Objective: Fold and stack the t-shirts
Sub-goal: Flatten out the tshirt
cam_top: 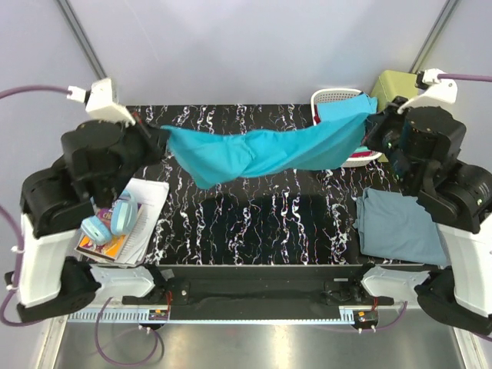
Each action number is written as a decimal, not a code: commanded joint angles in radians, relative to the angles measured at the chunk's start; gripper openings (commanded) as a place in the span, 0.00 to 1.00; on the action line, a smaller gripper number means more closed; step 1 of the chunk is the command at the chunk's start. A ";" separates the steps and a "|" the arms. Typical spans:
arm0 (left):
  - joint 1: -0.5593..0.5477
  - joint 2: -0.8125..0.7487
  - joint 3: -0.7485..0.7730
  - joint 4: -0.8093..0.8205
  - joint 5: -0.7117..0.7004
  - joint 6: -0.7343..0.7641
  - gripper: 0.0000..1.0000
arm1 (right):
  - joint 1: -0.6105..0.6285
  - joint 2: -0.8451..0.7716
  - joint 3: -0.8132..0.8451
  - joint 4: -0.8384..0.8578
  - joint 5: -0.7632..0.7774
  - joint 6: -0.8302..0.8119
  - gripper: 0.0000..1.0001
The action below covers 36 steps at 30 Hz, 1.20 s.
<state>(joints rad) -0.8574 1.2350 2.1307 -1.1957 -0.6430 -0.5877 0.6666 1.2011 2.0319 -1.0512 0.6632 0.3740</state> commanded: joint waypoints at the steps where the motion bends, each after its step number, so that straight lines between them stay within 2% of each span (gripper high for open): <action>1: -0.072 -0.068 -0.130 -0.047 -0.066 -0.122 0.00 | 0.010 -0.018 -0.061 -0.050 -0.007 0.043 0.00; 9: -0.100 -0.117 -0.199 -0.119 -0.136 -0.166 0.00 | 0.010 -0.051 -0.159 -0.050 0.024 0.049 0.00; 14: -0.086 -0.045 -0.161 -0.101 -0.211 -0.114 0.00 | 0.008 0.004 -0.205 0.020 0.038 0.019 0.00; 15: -0.044 -0.029 -0.152 -0.067 -0.208 -0.092 0.00 | 0.008 0.021 -0.216 0.057 0.042 0.008 0.00; 17: 0.041 0.012 -0.153 -0.018 -0.114 -0.029 0.00 | -0.010 0.084 -0.220 0.098 0.041 -0.026 0.00; 18: 0.126 0.023 -0.179 0.057 -0.078 -0.009 0.00 | -0.024 0.109 -0.222 0.150 0.035 -0.036 0.00; 20: 0.220 0.081 -0.193 0.117 0.053 0.048 0.00 | -0.073 0.205 -0.207 0.201 0.012 -0.055 0.00; 22: 0.305 0.151 -0.167 0.176 0.103 0.110 0.00 | -0.090 0.334 -0.127 0.206 0.006 -0.050 0.00; 24: 0.365 0.309 -0.048 0.176 0.153 0.178 0.00 | -0.122 0.441 0.017 0.165 -0.023 -0.029 0.00; 25: 0.376 0.364 0.004 0.170 0.166 0.199 0.00 | -0.140 0.548 0.078 0.140 -0.068 -0.003 0.00; 26: 0.394 0.482 0.126 0.145 0.178 0.216 0.00 | -0.163 0.598 0.191 0.108 -0.095 0.005 0.00; 28: 0.403 0.540 0.176 0.169 0.193 0.244 0.00 | -0.179 0.714 0.295 0.100 -0.126 -0.010 0.00; 29: 0.422 0.563 0.205 0.186 0.204 0.244 0.00 | -0.205 0.745 0.385 0.099 -0.138 0.002 0.00; 32: 0.478 0.645 0.256 0.228 0.259 0.243 0.00 | -0.243 0.836 0.514 0.111 -0.200 0.016 0.00; 36: 0.552 0.695 0.311 0.280 0.376 0.212 0.00 | -0.301 0.891 0.600 0.125 -0.267 0.013 0.00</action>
<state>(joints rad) -0.3843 1.9564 2.3291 -1.0382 -0.3927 -0.3878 0.4156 2.1044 2.5000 -0.9634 0.4786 0.3740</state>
